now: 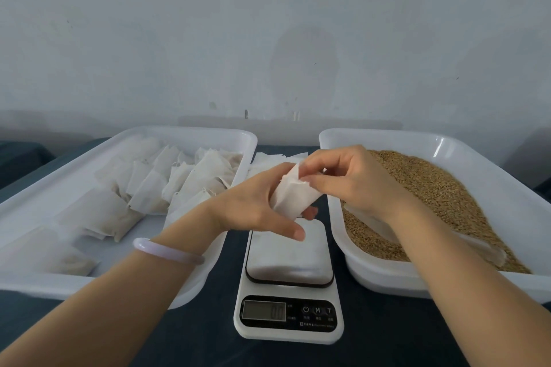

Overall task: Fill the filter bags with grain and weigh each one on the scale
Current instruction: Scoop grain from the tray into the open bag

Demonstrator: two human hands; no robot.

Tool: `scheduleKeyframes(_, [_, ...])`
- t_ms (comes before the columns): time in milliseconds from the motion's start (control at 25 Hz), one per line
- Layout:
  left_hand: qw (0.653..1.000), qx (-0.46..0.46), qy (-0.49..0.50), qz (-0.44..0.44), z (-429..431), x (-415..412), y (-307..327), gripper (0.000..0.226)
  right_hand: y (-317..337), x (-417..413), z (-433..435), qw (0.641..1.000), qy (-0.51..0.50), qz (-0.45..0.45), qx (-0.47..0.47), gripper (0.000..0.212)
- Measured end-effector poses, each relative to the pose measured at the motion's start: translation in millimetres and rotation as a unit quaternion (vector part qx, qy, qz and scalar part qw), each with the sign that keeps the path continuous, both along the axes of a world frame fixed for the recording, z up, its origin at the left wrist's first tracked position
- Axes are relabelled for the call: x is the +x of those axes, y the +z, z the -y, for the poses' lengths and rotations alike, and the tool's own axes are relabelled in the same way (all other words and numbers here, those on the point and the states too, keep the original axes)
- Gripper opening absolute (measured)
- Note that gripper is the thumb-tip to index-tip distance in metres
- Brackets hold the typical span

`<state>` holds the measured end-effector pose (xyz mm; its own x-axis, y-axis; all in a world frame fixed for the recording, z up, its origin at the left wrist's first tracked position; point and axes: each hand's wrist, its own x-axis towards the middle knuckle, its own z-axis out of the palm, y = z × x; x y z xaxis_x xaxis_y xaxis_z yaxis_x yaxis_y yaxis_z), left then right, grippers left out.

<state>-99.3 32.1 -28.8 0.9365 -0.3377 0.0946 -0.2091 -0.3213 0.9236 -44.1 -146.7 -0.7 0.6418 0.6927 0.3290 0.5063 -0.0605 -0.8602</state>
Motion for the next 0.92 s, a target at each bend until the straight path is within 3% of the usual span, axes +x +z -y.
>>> scheduleKeyframes(120, [0.997, 0.072, 0.017, 0.004, 0.4, -2.3, 1.6, 0.029, 3.3, 2.9, 5.9, 0.999, -0.009, 0.008, -0.048, 0.019])
scheduleKeyframes(320, [0.996, 0.053, 0.023, -0.061, -0.3, -1.1, -0.7, 0.020, 5.9, 20.4, 42.0, 0.986, -0.058, 0.052, -0.146, 0.023])
scheduleKeyframes(360, [0.997, 0.043, 0.034, -0.061, -1.0, -0.1, -1.0, 0.018, 5.8, 32.3, 58.1, 0.972, -0.101, 0.071, -0.200, 0.022])
scheduleKeyframes(440, [0.995, 0.013, 0.065, -0.070, -1.0, 2.6, -2.1, 0.018, -0.2, 55.7, 97.9, 0.905, -0.179, 0.089, -0.375, 0.024])
scheduleKeyframes(520, [0.991, -0.012, 0.093, -0.091, 0.4, 5.7, -3.5, 0.023, -15.2, 68.3, 134.9, 0.835, -0.201, 0.035, -0.511, 0.032])
scheduleKeyframes(560, [0.990, -0.024, 0.098, -0.103, 1.0, 7.2, -3.6, 0.027, -23.6, 69.6, 147.3, 0.816, -0.201, 0.002, -0.542, 0.029])
scheduleKeyframes(680, [0.986, -0.067, 0.058, -0.145, -1.5, 7.9, -1.9, 0.034, -40.6, 71.7, 157.5, 0.820, -0.213, -0.017, -0.531, 0.017])
scheduleKeyframes(840, [0.985, -0.078, 0.036, -0.147, -3.0, 7.3, -1.1, 0.041, -41.1, 77.8, 157.9, 0.843, -0.264, 0.037, -0.468, 0.017])
scheduleKeyframes(920, [0.986, -0.075, 0.054, -0.140, -2.3, 7.9, -1.4, 0.046, -39.3, 80.6, 163.2, 0.834, -0.315, 0.091, -0.444, 0.021])
